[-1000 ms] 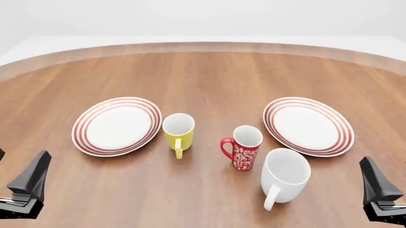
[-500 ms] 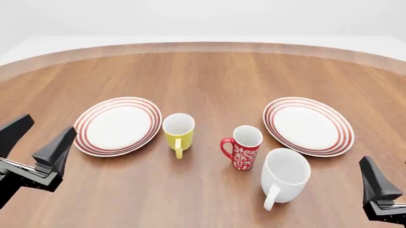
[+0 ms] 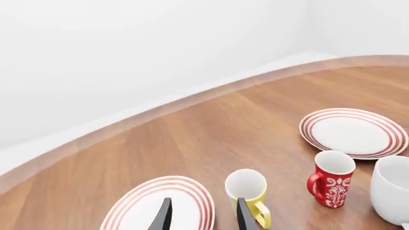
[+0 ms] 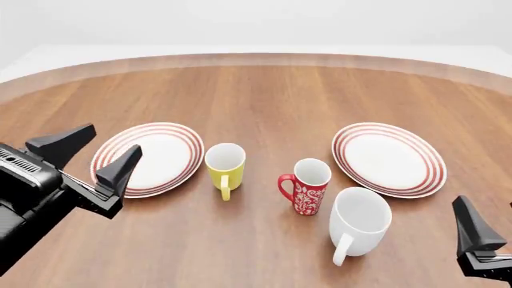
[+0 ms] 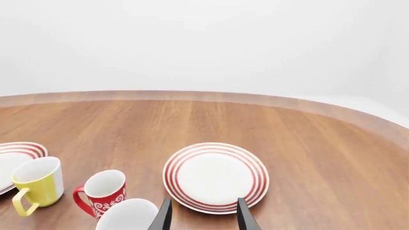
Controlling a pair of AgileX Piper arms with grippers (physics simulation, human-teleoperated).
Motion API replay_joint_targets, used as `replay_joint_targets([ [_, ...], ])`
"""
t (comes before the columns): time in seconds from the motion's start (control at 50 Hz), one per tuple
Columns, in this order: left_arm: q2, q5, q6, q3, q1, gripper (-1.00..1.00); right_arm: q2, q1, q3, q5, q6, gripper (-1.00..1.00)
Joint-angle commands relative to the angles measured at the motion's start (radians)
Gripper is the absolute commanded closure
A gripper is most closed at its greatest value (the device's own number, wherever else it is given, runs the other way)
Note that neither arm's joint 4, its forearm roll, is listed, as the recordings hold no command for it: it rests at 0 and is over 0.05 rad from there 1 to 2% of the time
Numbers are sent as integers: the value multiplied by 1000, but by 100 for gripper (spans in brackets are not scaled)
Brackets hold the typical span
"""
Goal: Put the red mug on the left plate.
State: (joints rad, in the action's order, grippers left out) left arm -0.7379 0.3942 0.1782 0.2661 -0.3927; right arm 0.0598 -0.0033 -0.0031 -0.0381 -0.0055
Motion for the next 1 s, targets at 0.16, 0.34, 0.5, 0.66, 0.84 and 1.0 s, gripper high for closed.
replay_joint_targets([
  [0.16,-192,122,31,37,-106,-100,-21,5,-6,25,1,-100],
  [0.34,-252,147,35,66,-132,-100,-25,7,-6,29,1,-100],
  [0.5,-303,152,48,106,-177,-100,-21,7,-6,25,2,-100],
  [0.66,-367,160,61,138,-212,-100,-19,7,-3,21,2,-100],
  [0.84,-454,168,86,179,-242,-100,-12,6,1,11,1,-100],
  [1.0,-511,165,88,217,-252,-100,-10,6,1,8,-2,-100],
])
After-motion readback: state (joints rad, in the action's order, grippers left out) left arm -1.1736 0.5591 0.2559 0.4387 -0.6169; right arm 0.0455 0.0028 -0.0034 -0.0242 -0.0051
